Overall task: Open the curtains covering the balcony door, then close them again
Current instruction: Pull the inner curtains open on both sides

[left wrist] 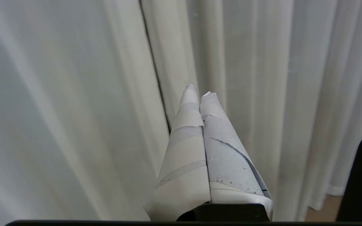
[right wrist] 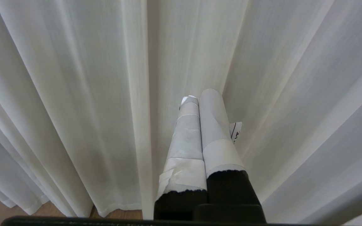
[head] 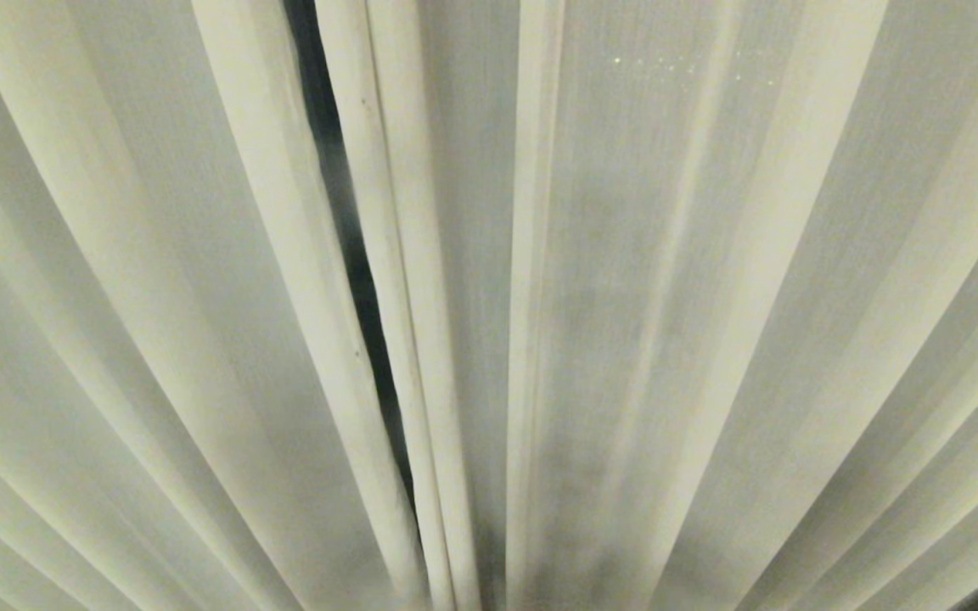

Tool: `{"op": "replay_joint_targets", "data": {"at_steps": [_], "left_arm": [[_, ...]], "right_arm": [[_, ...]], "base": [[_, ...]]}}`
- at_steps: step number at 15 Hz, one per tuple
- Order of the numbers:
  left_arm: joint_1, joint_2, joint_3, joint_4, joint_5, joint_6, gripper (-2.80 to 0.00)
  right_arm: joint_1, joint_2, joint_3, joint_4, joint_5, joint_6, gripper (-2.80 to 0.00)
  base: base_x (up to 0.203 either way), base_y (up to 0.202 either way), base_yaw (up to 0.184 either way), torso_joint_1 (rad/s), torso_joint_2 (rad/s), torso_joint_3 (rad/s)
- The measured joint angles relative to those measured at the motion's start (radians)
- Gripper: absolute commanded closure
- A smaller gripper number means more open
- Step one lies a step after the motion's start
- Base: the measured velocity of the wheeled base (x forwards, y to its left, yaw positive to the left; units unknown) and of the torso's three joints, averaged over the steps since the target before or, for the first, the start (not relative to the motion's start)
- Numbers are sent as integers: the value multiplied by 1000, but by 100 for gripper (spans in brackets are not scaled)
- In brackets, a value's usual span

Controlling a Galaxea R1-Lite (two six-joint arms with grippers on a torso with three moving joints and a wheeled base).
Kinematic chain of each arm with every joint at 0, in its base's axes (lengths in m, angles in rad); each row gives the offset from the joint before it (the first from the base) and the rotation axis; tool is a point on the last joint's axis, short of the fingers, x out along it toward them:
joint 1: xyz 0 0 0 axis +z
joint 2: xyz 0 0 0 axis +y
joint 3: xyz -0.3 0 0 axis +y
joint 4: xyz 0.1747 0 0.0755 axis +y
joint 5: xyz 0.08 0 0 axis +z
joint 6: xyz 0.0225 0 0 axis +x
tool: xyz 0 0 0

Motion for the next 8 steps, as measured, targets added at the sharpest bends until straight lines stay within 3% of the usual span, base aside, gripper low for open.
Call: {"op": "replay_joint_targets", "data": {"at_steps": [6,7,8], "left_arm": [[-168,363,-195,-22,-16,6,0],[-180,410,-221,-23,-16,6,-280],[-187,450,-240,-24,-15,6,-280]], "right_arm": [[0,0,0,0,0,0,0],[0,0,0,0,0,0,0],[0,0,0,0,0,0,0]], "base": [[0,0,0,0,0,0],[0,0,0,0,0,0],[0,0,0,0,0,0]]}}
